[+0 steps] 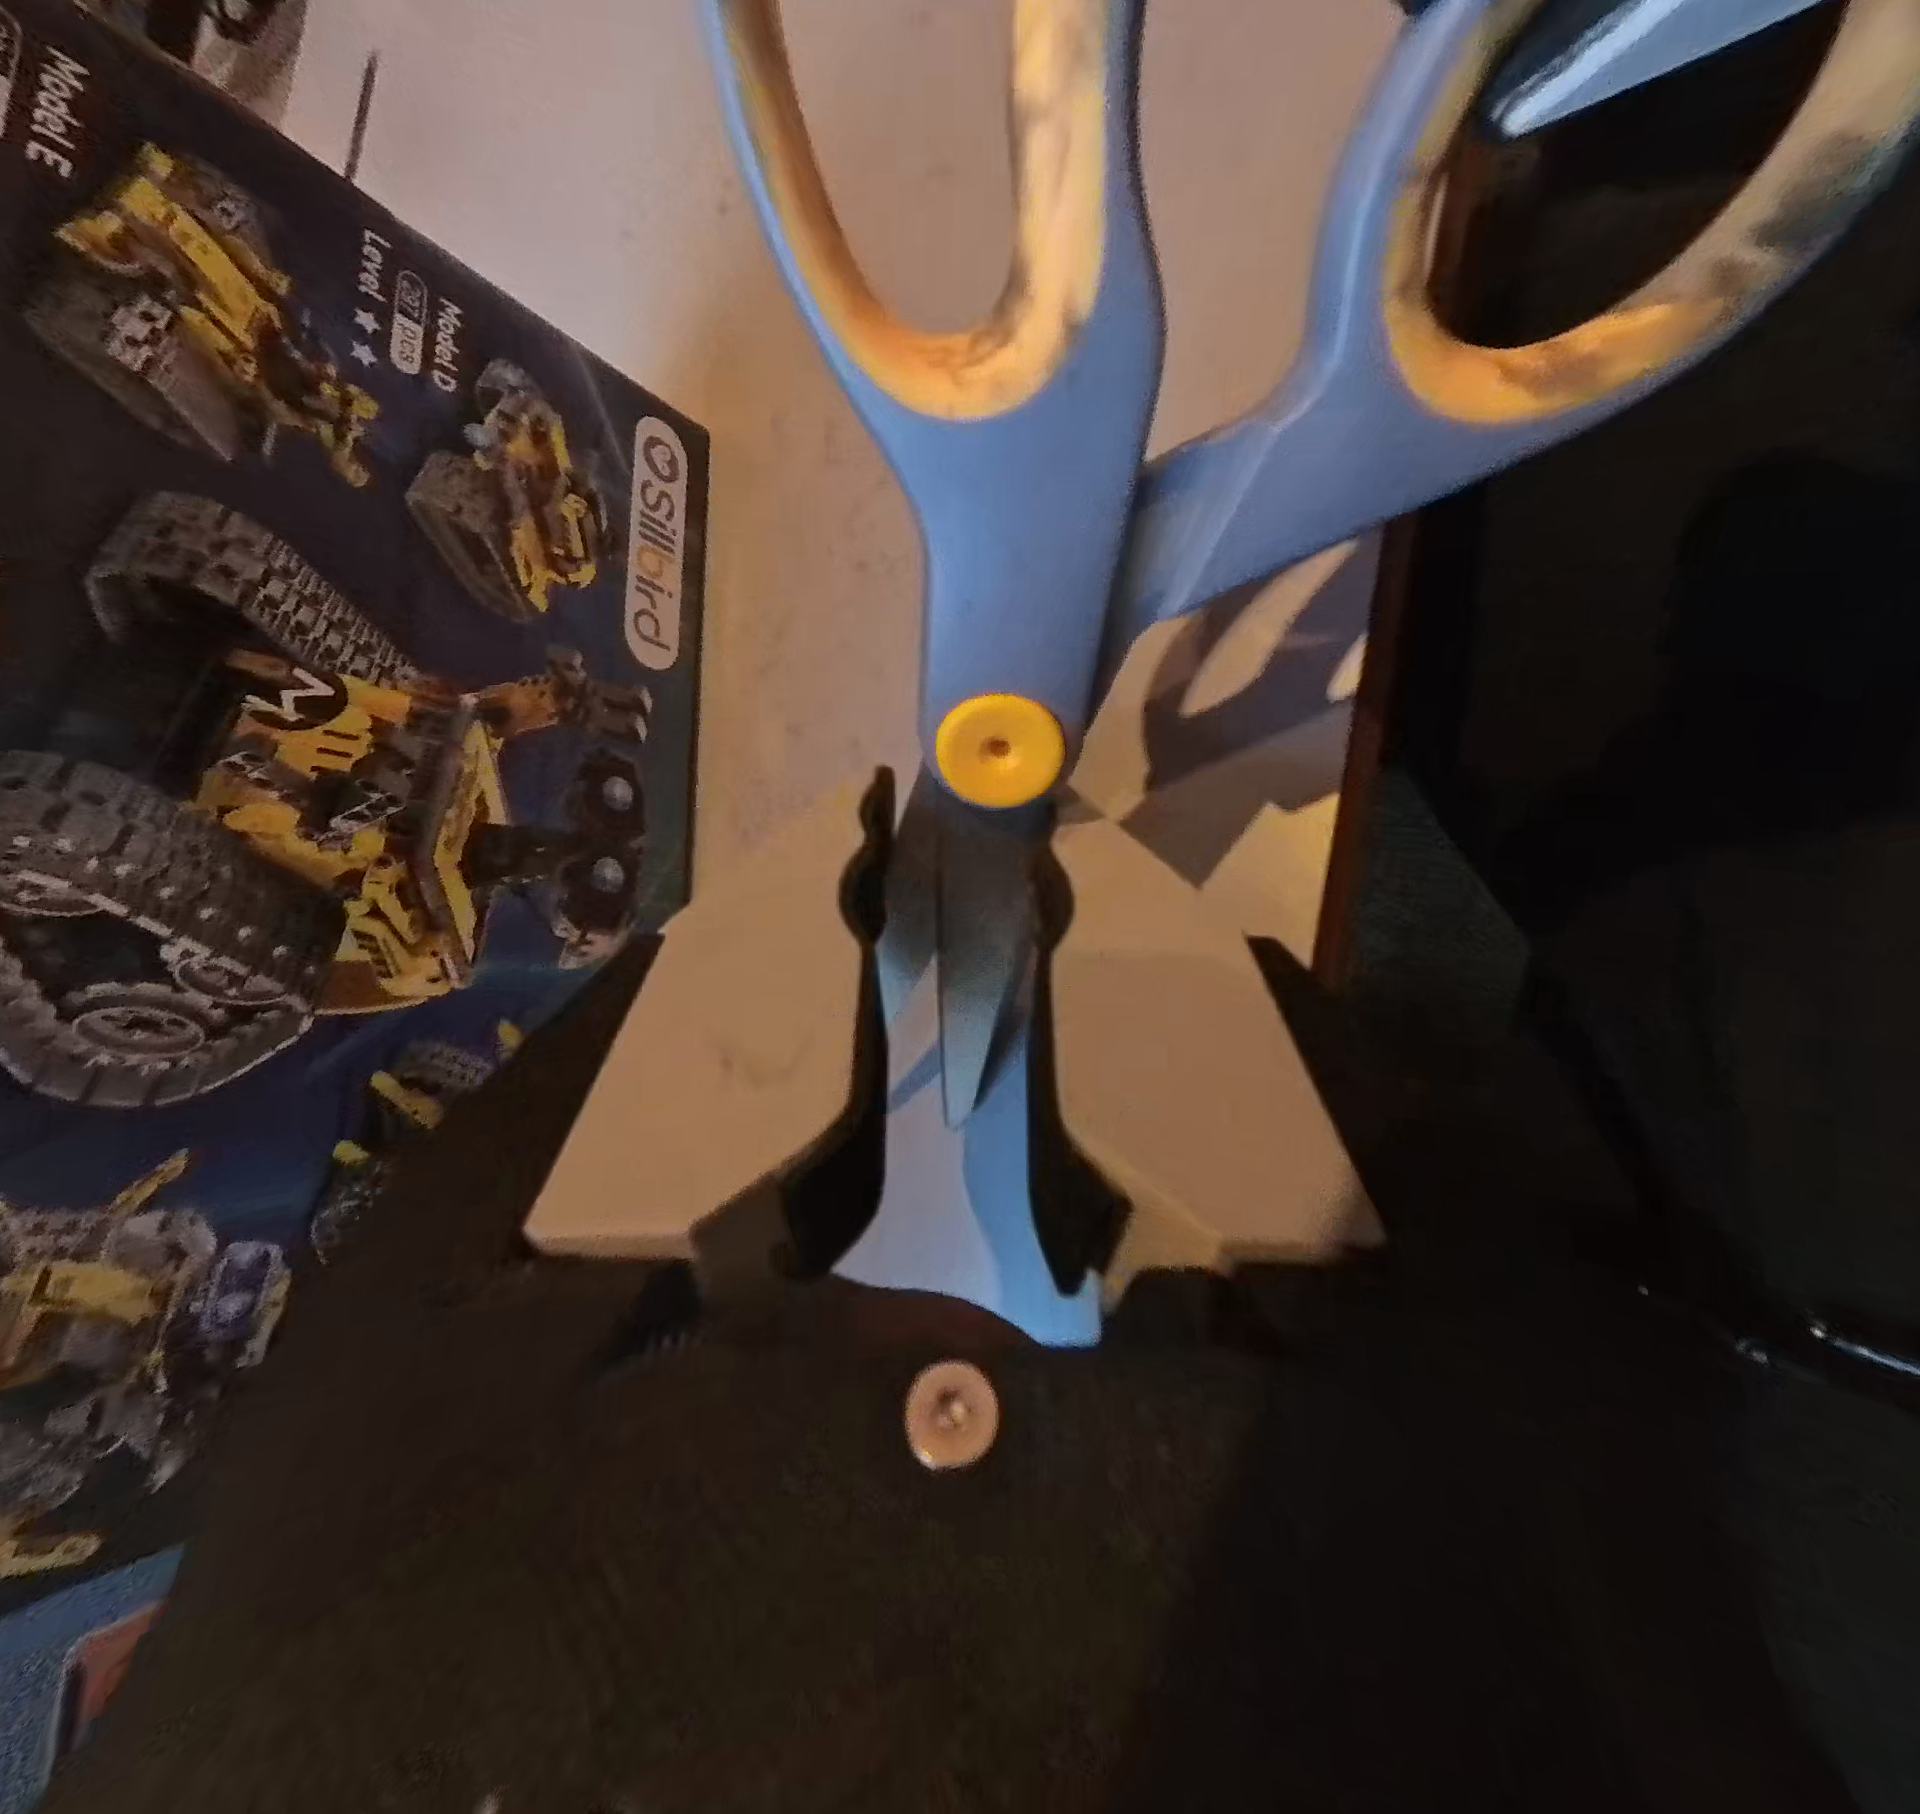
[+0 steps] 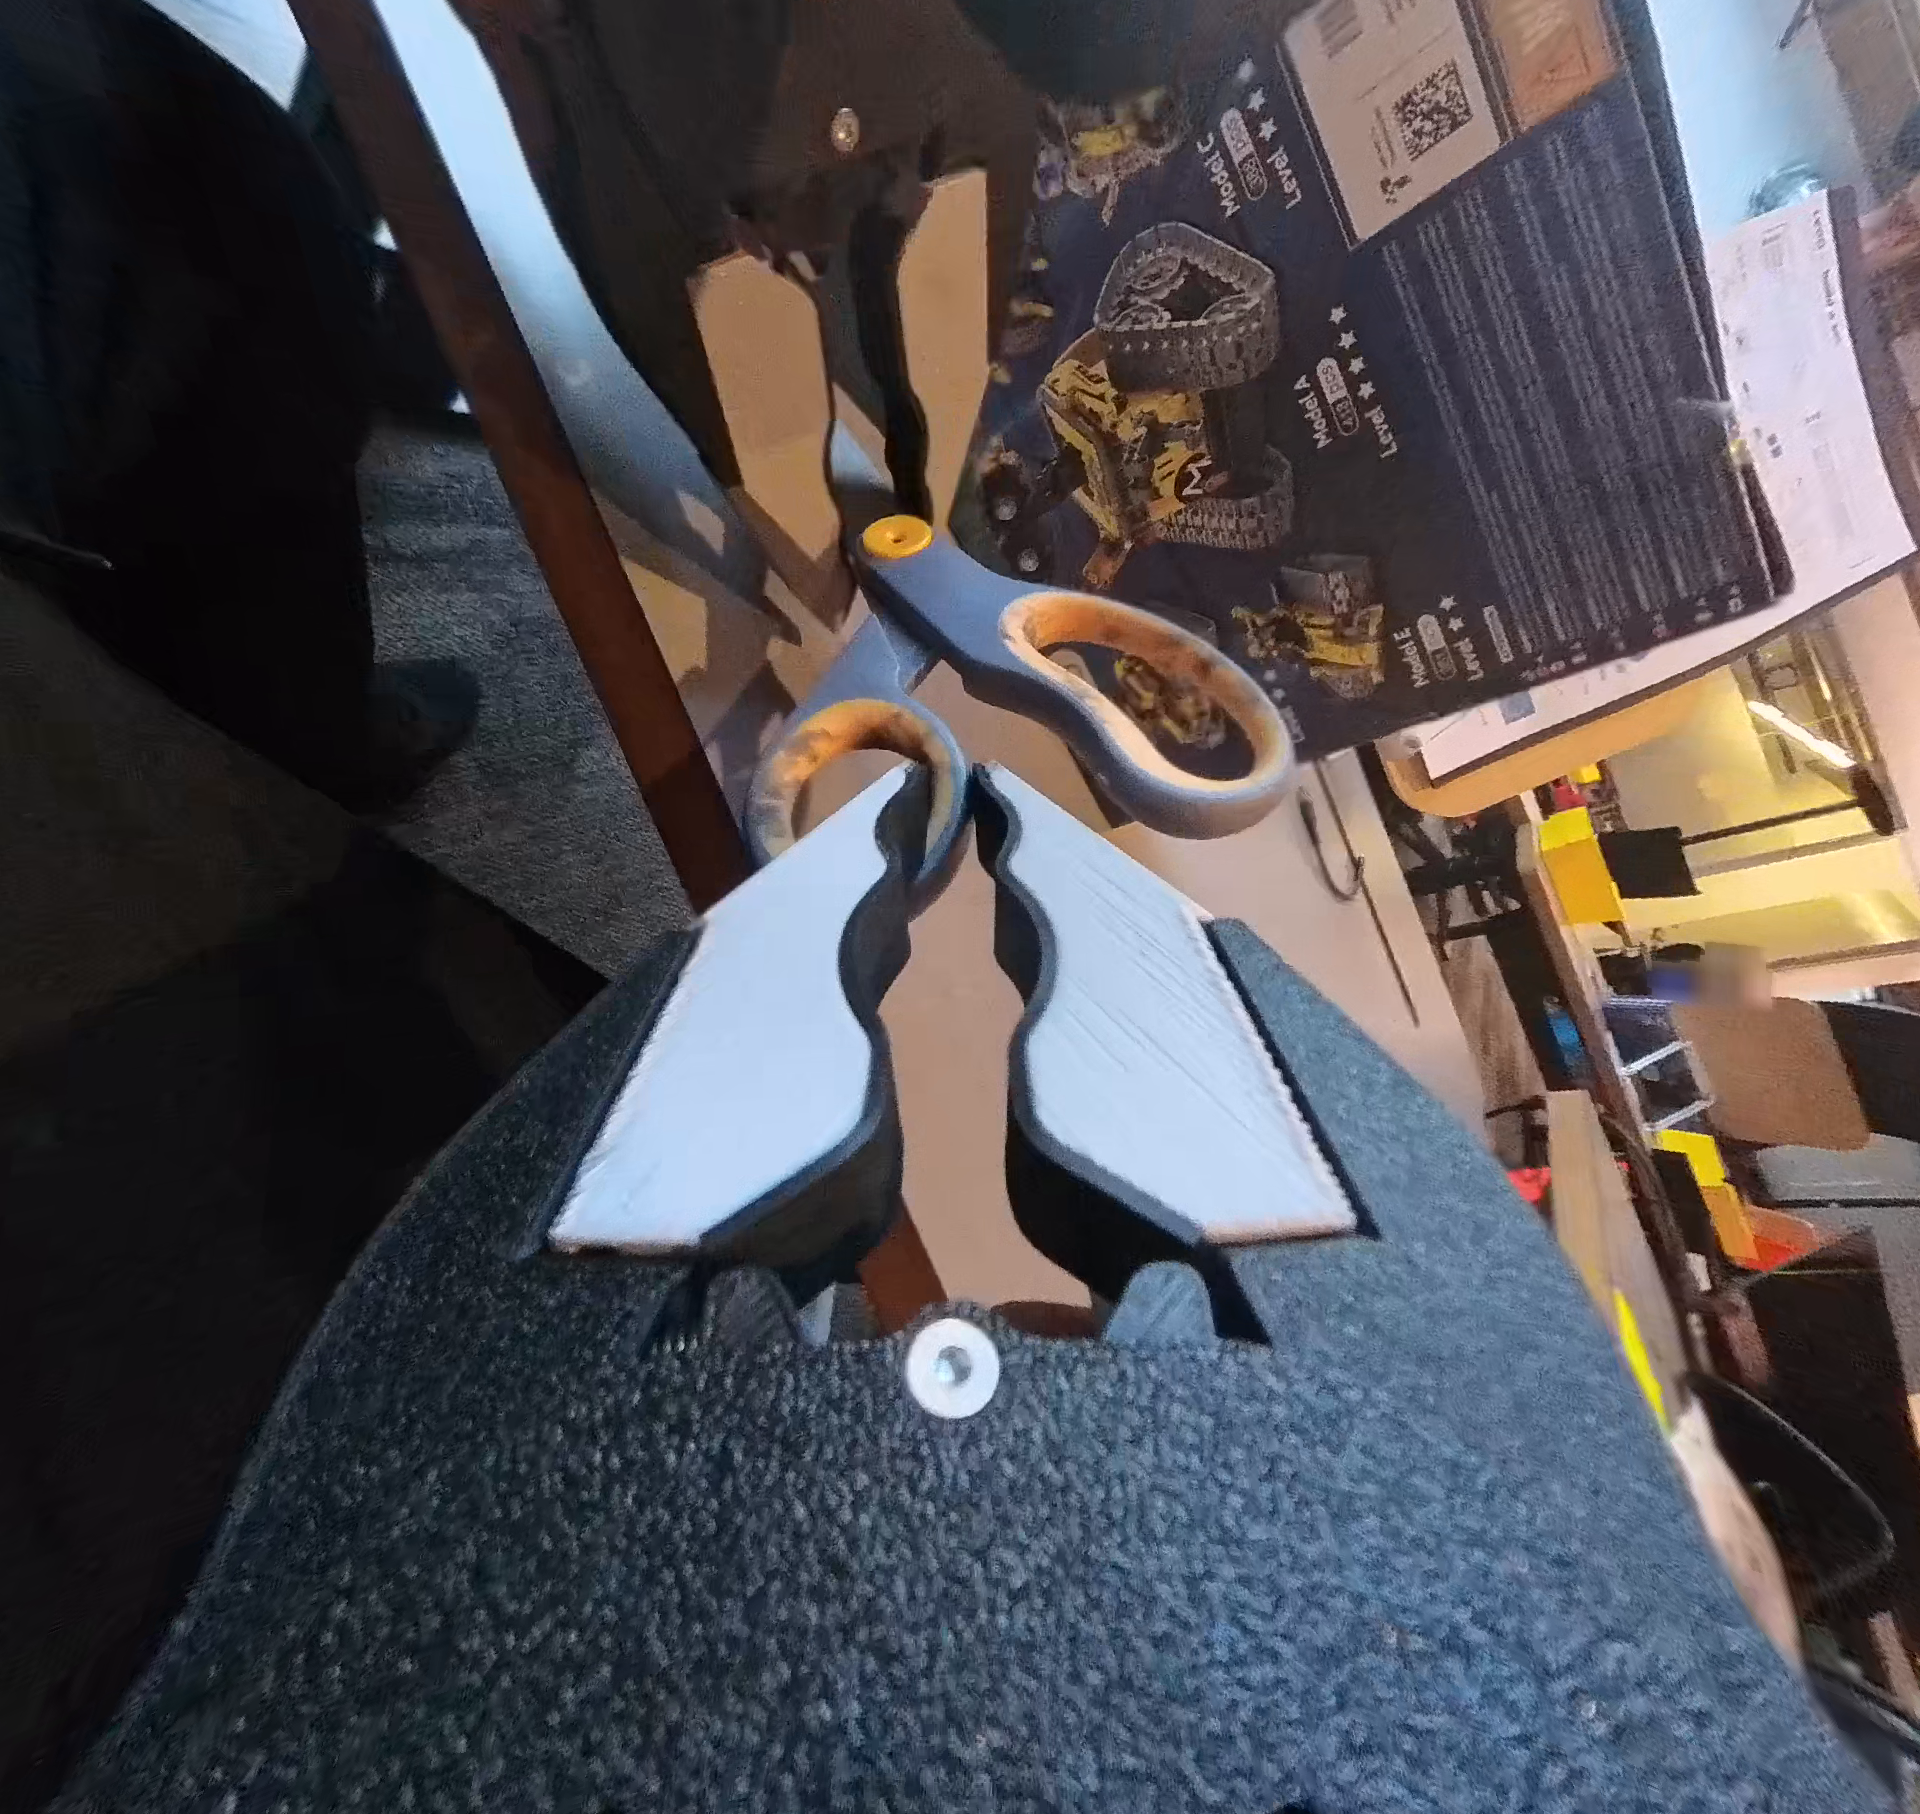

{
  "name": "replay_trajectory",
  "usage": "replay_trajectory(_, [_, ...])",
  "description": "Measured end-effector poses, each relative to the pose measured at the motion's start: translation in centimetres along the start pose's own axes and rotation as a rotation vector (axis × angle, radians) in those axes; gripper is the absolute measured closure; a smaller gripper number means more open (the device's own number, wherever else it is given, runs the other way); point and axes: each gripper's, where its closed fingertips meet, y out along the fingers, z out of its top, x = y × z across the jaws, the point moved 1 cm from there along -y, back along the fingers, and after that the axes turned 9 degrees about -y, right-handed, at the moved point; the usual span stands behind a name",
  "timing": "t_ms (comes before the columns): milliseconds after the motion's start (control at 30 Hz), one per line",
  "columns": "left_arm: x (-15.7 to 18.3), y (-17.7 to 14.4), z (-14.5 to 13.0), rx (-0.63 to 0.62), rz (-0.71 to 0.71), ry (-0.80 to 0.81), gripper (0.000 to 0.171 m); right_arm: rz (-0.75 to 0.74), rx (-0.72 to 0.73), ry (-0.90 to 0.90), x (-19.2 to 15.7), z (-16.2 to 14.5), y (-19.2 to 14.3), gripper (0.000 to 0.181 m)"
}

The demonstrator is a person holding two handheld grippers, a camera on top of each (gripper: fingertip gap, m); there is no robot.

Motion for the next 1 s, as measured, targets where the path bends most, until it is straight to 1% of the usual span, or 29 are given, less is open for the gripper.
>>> replay_trajectory(67, [0.0, 0.0, 0.1, 0.032, 0.026, 0.0, 0.151, 0.02, 0.026, 0.082, 0.1, -0.3, 0.0, 0.173])
replay_trajectory(167, [-0.1, -0.5, 0.1, 0.106, 0.078, -0.011, 0.151, 0.094, 0.107, 0.301, 0.5, -0.6, -0.1, 0.174])
replay_trajectory(200, [-0.5, -0.7, 0.1, 0.12, 0.111, -0.02, 0.153, 0.118, 0.138, 0.382, 0.8, -0.7, -0.2, 0.173])
replay_trajectory(267, [-1.4, -1.3, -0.2, 0.147, 0.176, -0.045, 0.157, 0.151, 0.196, 0.523, 1.8, -0.7, -0.7, 0.162])
replay_trajectory(400, [-3.3, -2.9, -0.2, 0.247, 0.283, -0.126, 0.157, 0.189, 0.285, 0.788, 3.8, -2.2, -1.0, 0.163])
replay_trajectory(433, [-3.6, -3.2, -0.1, 0.265, 0.315, -0.119, 0.158, 0.218, 0.289, 0.859, 3.8, -2.7, -0.6, 0.16])
replay_trajectory(467, [-3.7, -3.5, 0.0, 0.278, 0.334, -0.103, 0.157, 0.264, 0.303, 0.927, 3.7, -2.8, -0.2, 0.151])
replay_trajectory(567, [-3.9, -4.3, 0.4, 0.287, 0.412, -0.019, 0.157, 0.399, 0.412, 1.098, 4.2, -0.8, 0.1, 0.134])
replay_trajectory(667, [-3.3, -5.3, 1.3, 0.348, 0.43, 0.073, 0.157, 0.417, 0.447, 1.169, 5.5, 0.1, 0.8, 0.129])
replay_trajectory(700, [-3.1, -5.5, 1.5, 0.362, 0.413, 0.089, 0.157, 0.421, 0.46, 1.195, 5.9, 0.3, 1.2, 0.13])
replay_trajectory(767, [-2.5, -5.7, 1.5, 0.381, 0.369, 0.123, 0.158, 0.453, 0.443, 1.212, 5.8, 0.5, 2.1, 0.158])
replay_trajectory(833, [-3.0, -5.7, 1.0, 0.358, 0.381, 0.13, 0.159, 0.479, 0.454, 1.192, 5.5, 1.4, 2.5, 0.163])
replay_trajectory(900, [-3.5, -5.8, 0.8, 0.365, 0.37, 0.08, 0.158, 0.481, 0.494, 1.212, 5.9, 2.3, 2.7, 0.166])
replay_trajectory(1000, [-4.4, -6.0, 1.2, 0.375, 0.401, -0.005, 0.156, 0.368, 0.554, 1.261, 7.4, 3.4, 2.6, 0.169])
